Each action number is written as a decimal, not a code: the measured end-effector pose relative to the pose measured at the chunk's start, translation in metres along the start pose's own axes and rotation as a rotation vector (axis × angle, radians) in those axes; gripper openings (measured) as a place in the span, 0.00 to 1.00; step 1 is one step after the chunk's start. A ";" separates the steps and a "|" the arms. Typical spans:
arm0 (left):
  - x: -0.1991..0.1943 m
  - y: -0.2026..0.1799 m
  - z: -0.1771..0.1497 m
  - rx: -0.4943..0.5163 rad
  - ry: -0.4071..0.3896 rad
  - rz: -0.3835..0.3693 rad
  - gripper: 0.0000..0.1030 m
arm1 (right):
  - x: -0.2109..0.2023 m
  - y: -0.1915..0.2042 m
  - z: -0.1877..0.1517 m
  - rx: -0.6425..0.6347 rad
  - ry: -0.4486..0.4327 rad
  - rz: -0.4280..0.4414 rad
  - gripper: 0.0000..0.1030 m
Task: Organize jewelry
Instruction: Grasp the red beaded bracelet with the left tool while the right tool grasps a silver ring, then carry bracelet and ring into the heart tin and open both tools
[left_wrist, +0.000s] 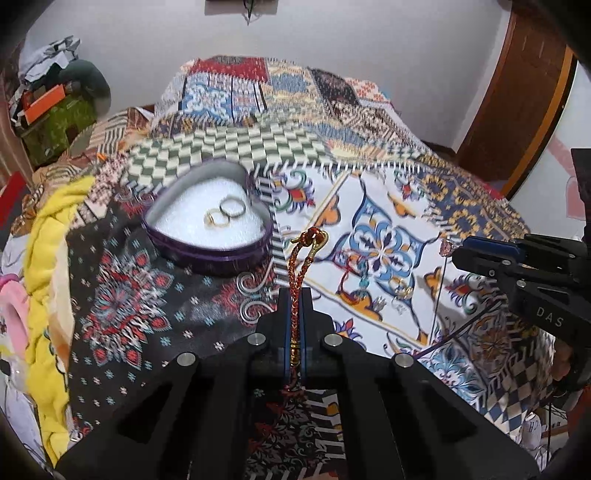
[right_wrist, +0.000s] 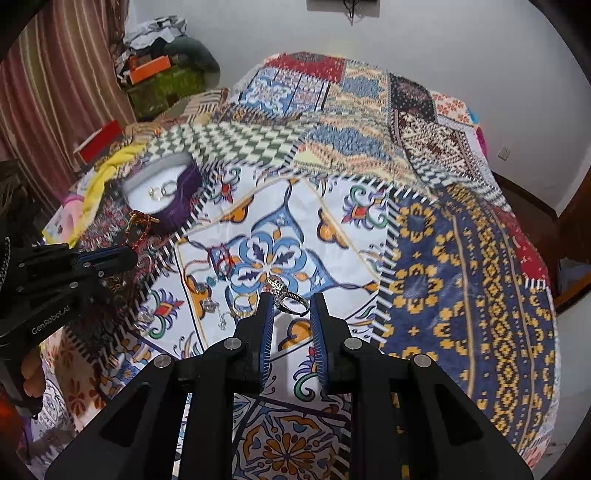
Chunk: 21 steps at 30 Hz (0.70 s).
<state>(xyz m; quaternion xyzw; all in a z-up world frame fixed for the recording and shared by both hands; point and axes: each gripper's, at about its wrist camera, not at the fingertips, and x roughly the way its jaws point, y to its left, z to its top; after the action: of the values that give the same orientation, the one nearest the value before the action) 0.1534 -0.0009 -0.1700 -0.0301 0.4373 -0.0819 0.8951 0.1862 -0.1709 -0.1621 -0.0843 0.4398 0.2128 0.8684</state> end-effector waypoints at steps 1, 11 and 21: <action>-0.003 0.000 0.002 0.001 -0.008 0.001 0.02 | -0.003 0.001 0.002 -0.001 -0.011 0.002 0.17; -0.040 0.012 0.019 -0.027 -0.108 0.016 0.01 | -0.024 0.019 0.023 -0.028 -0.093 0.024 0.17; -0.063 0.036 0.033 -0.056 -0.184 0.059 0.01 | -0.035 0.048 0.053 -0.059 -0.170 0.083 0.17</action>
<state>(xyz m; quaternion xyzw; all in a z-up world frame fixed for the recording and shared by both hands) 0.1456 0.0444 -0.1055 -0.0495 0.3560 -0.0403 0.9323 0.1855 -0.1205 -0.1006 -0.0730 0.3614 0.2679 0.8901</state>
